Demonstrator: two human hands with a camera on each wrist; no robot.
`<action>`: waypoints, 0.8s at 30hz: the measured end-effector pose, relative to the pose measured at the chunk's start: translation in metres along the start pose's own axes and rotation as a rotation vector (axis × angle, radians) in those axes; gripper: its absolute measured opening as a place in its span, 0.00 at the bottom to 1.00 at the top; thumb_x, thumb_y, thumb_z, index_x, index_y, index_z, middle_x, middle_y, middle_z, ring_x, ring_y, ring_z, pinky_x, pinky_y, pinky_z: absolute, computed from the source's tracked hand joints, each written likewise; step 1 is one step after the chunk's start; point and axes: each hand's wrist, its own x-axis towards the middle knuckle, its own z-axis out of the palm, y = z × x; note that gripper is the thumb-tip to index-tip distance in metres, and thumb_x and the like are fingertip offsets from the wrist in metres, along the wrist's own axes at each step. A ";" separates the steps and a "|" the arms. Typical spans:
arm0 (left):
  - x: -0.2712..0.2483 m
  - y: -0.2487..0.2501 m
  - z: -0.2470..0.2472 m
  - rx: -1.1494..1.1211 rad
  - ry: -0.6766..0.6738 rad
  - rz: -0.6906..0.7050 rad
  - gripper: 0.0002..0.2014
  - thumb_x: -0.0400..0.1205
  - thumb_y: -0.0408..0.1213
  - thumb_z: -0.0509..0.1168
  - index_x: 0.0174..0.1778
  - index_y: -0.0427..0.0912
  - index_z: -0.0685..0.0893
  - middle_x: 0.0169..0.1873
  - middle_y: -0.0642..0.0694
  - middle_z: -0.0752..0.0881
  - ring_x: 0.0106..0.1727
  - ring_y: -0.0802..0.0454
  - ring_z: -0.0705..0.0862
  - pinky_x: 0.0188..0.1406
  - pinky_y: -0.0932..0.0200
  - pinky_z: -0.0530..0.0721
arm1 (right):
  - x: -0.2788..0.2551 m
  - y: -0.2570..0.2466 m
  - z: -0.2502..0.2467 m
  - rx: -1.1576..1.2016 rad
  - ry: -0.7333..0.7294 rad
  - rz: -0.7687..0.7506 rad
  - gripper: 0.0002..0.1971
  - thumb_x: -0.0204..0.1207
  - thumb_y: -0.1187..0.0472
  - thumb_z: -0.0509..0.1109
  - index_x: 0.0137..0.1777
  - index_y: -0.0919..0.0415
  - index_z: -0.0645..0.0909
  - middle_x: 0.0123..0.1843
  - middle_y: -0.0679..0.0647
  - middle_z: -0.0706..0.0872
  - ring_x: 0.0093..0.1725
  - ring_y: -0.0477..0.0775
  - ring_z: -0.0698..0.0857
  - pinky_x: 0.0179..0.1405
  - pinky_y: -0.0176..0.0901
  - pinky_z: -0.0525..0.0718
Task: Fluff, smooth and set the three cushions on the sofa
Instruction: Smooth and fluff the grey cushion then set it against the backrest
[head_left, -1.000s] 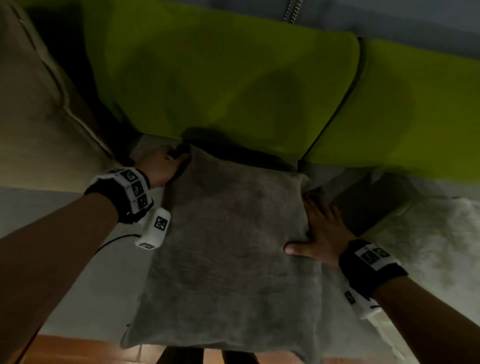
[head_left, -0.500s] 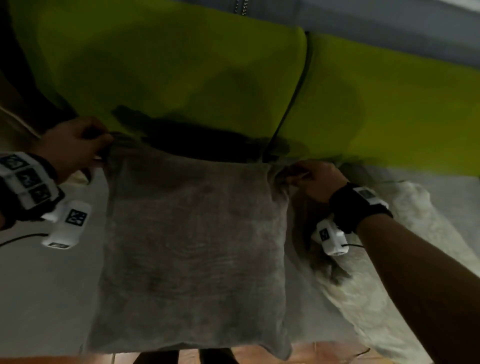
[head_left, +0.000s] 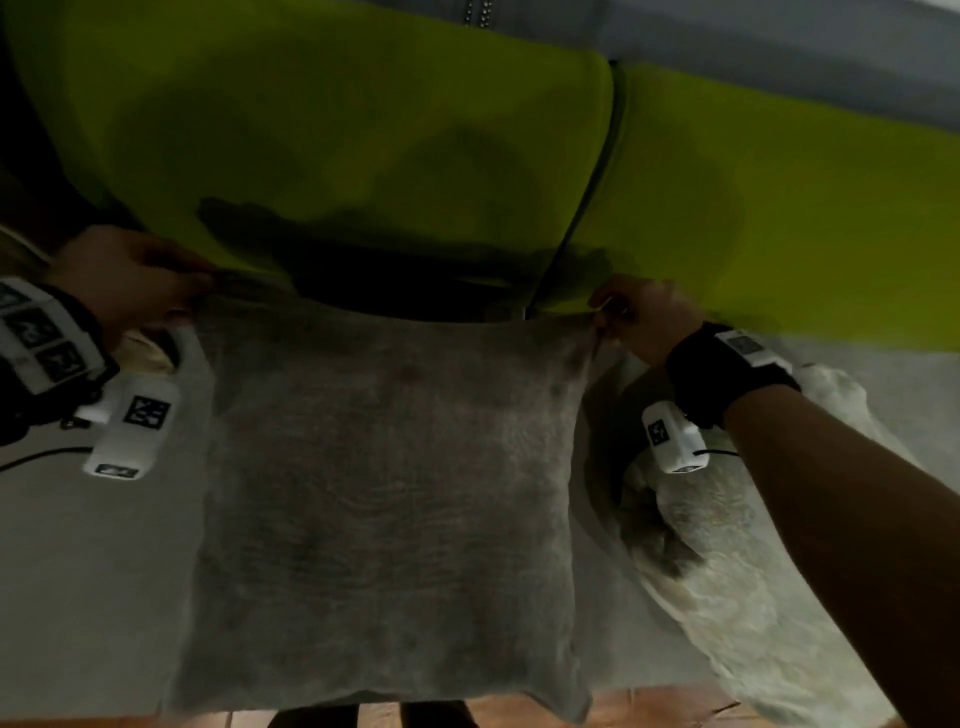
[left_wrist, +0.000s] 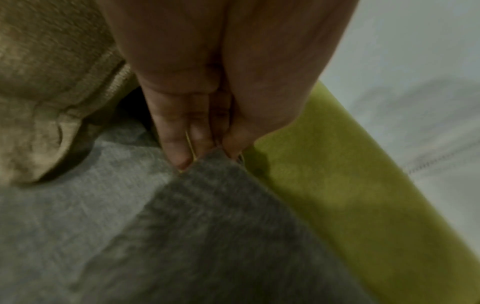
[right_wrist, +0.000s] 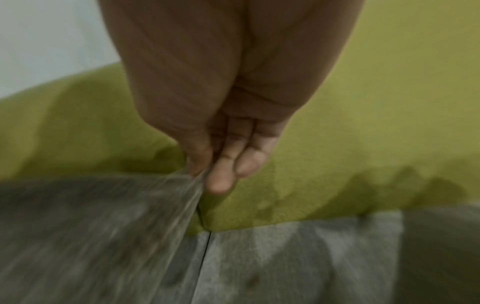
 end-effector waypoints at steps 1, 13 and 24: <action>0.000 0.001 0.000 0.155 0.032 0.046 0.05 0.80 0.41 0.74 0.50 0.49 0.89 0.51 0.38 0.90 0.52 0.39 0.90 0.53 0.43 0.90 | 0.003 -0.004 0.002 -0.091 -0.025 -0.004 0.14 0.85 0.65 0.63 0.67 0.54 0.82 0.52 0.58 0.91 0.53 0.63 0.89 0.46 0.49 0.84; -0.118 -0.019 0.035 0.696 -0.333 0.793 0.48 0.75 0.77 0.53 0.89 0.57 0.51 0.89 0.46 0.45 0.88 0.40 0.48 0.85 0.44 0.51 | -0.106 -0.066 0.069 -0.236 0.012 -0.738 0.39 0.84 0.29 0.51 0.89 0.50 0.58 0.92 0.59 0.54 0.90 0.67 0.52 0.84 0.76 0.54; -0.084 -0.073 0.074 0.795 -0.533 0.448 0.60 0.62 0.88 0.49 0.81 0.67 0.25 0.85 0.50 0.29 0.88 0.45 0.34 0.86 0.39 0.50 | -0.058 -0.037 0.143 -0.120 -0.310 -0.407 0.46 0.66 0.13 0.37 0.80 0.25 0.22 0.90 0.55 0.27 0.90 0.66 0.40 0.87 0.68 0.45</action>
